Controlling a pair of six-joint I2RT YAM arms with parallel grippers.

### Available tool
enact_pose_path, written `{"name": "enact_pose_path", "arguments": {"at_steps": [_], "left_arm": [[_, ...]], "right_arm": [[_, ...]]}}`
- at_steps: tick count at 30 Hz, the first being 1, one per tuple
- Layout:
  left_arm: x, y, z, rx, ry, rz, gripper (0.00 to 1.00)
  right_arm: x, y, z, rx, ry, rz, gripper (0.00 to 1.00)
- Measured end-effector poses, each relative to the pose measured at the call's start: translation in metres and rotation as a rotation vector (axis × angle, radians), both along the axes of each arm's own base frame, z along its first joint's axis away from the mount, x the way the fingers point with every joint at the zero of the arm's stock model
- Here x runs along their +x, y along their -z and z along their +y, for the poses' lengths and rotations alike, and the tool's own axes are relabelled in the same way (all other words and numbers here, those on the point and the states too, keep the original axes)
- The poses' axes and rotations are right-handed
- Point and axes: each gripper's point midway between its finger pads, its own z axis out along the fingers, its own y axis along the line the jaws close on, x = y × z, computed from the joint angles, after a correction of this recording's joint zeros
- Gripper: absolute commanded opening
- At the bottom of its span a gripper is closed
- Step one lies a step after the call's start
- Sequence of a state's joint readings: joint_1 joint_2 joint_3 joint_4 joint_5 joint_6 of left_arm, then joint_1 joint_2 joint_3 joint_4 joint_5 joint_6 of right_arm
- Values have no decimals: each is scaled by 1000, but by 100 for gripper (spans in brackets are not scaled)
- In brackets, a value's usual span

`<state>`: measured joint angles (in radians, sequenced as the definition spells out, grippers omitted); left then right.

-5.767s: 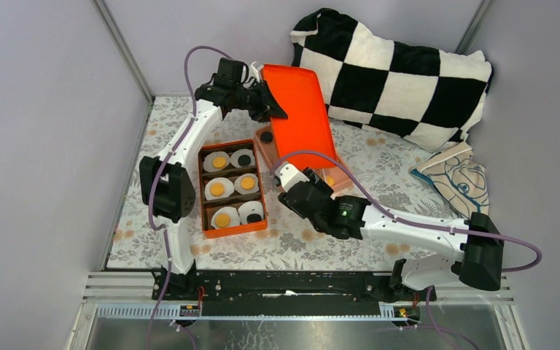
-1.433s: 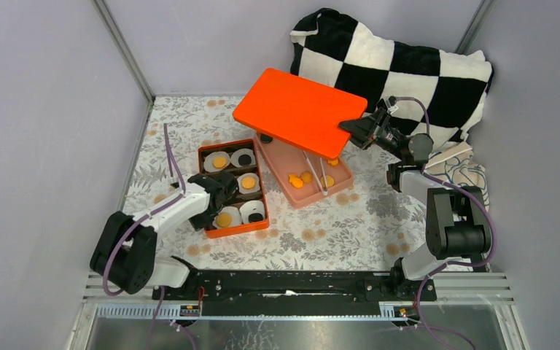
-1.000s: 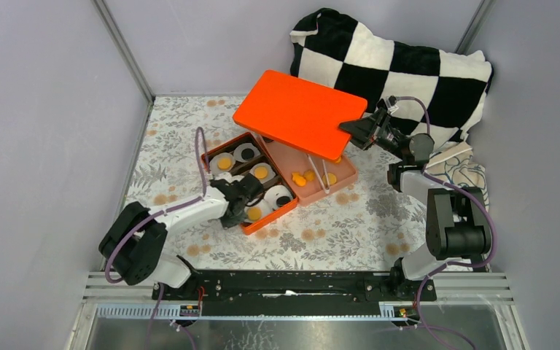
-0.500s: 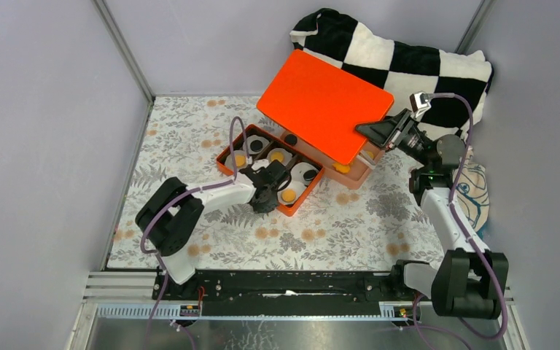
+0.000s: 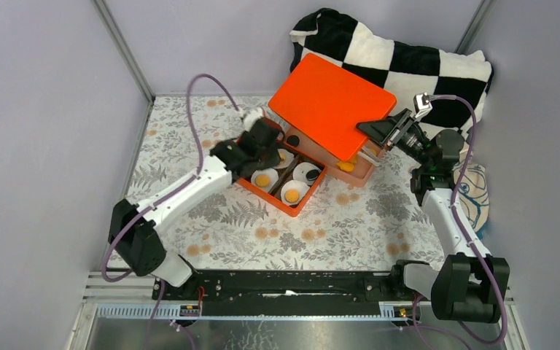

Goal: Pack the cookies

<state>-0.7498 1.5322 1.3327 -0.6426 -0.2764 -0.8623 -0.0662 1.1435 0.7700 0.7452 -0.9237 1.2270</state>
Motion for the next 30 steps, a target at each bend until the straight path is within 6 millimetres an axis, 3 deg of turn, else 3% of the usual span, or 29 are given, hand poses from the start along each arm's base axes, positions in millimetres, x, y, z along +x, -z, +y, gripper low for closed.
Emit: {"name": "enact_pose_path", "arguments": {"at_steps": [2,3,4,6,9,11,14,20,24,30], "left_arm": [[31,-17,25,-11,-91,-44,0],[38,-15,31,1,-108,-45,0],[58,-8,57,27,-182,-38,0],[81,22,90,98,-268,12,0],[97,69,124,203,-338,111,0],[104,94,138,259,-362,164,0],[108,111,152,312,-382,200,0],[103,113,165,357,-405,203,0],[67,128,175,376,-404,250,0],[22,132,184,386,-387,287,0]], "right_arm": [[0,0,0,0,0,1,5],[0,0,0,0,0,1,5],[0,0,0,0,0,1,5],[0,0,0,0,0,0,5],[1,1,0,1,-1,1,5],[2,1,0,6,-3,1,5],[5,4,0,14,-6,9,5],[10,17,0,27,-11,47,5],[12,24,0,31,-18,70,5],[12,30,1,35,-21,76,5]]}}
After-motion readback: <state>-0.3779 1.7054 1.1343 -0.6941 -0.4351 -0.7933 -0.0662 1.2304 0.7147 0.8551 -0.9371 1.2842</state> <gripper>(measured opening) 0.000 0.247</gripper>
